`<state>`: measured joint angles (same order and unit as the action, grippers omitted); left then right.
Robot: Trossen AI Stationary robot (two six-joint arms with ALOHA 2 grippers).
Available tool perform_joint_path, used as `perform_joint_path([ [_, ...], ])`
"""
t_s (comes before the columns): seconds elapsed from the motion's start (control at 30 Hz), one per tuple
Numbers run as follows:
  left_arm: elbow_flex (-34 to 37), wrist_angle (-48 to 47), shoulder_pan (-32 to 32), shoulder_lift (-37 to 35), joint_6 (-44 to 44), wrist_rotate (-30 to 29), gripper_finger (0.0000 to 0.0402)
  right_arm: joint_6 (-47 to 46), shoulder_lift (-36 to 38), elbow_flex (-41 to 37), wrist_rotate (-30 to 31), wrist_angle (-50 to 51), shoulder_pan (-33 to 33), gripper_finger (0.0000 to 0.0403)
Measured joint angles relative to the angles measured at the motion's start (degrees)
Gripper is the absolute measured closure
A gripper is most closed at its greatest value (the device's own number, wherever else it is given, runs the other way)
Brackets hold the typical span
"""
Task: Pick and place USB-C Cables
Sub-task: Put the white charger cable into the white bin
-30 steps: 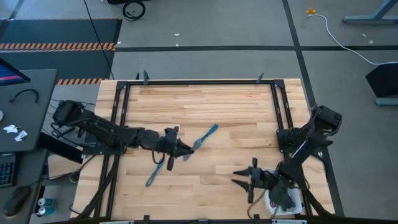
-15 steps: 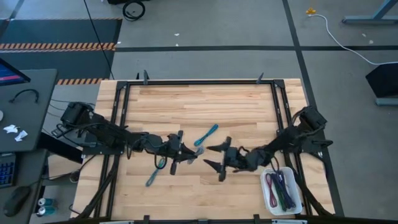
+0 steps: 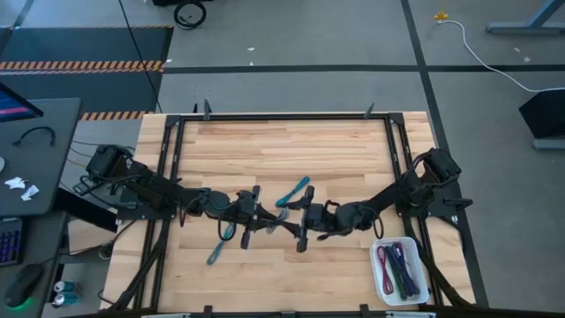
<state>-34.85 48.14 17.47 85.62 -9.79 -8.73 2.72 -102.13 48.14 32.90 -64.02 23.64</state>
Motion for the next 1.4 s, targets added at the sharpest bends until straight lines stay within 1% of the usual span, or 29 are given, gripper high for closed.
perform_joint_path([
  [0.07,0.0,0.04,0.0,0.0,-0.02,0.0,0.0363,0.21,0.0,0.88,0.02,2.32,-0.31,0.0213],
  [0.17,0.0,-0.04,0.0,0.0,-0.04,-0.21,0.0353,1.08,0.0,1.47,0.34,3.39,-0.21,0.0272],
  [0.23,-0.02,-0.18,-0.01,-0.01,-0.04,-0.44,0.0336,1.95,0.15,1.51,1.69,3.47,0.42,0.0319],
  [0.3,-0.05,-0.96,-0.04,-0.02,0.0,-0.47,0.0312,3.84,0.66,1.51,5.15,3.89,1.93,0.0361],
  [0.37,-0.09,-2.54,0.0,-0.02,-0.13,-0.4,0.0282,6.51,1.9,1.49,9.96,5.05,4.18,0.0363],
  [0.47,-0.07,-5.58,-0.22,-0.02,-1.18,-0.55,0.0237,7.69,5.08,1.48,20.57,8.8,9.15,0.0363],
  [0.53,-0.07,-7.39,-0.33,-0.02,-1.57,-1.19,0.0212,6.41,8.12,1.5,27.94,12.71,13.55,0.0363],
  [0.6,-0.07,-8.95,-0.33,-0.02,-1.59,-1.9,0.0193,2.12,11.62,1.51,34.16,17.72,18.39,0.0363],
  [0.67,-0.07,-9.48,-0.33,-0.02,-1.61,-2.01,0.018,-6.45,15.74,1.51,37.53,24.37,23.24,0.0363],
  [0.73,-0.07,-9.46,-0.33,-0.02,-1.59,-2.01,0.0173,-19.05,20.36,1.51,37.14,33.33,27.69,0.0363],
  [0.83,-0.07,-9.44,-0.31,-0.02,-1.53,-2.02,0.0171,-41.63,26.46,1.62,32.45,50.16,32.73,0.0363],
  [0.9,-0.07,-9.44,-0.32,-0.02,-1.52,-2.12,0.0174,-57.4,29.25,1.62,28.18,61.51,35.31,0.0363],
  [0.97,-0.07,-9.44,-0.31,-0.02,-1.5,-2.14,0.0179,-71.96,30.95,1.59,26.43,70.96,37.6,0.0363],
  [1.03,-0.07,-9.44,-0.31,-0.02,-1.49,-2.14,0.0184,-84.06,31.89,1.59,24.83,79.35,39.42,0.0363],
  [1.17,-0.07,-9.44,-0.31,-0.02,-1.48,-2.14,0.0193,-106.65,32.87,1.57,17.88,95.61,42.23,0.0363],
  [1.23,-0.07,-9.63,-0.31,-0.02,-1.52,-2.14,0.0196,-116.54,32.87,1.57,13.1,102.18,43.56,0.0363],
  [1.33,-0.07,-10.34,-0.31,-0.02,-1.55,-2.14,0.02,-128.86,32.87,1.56,3.85,110.97,45.52,0.0363],
  [1.4,-0.07,-10.73,-0.31,-0.02,-1.55,-2.14,0.0202,-133.55,32.87,1.5,0.0,115.32,46.64,0.0363],
])
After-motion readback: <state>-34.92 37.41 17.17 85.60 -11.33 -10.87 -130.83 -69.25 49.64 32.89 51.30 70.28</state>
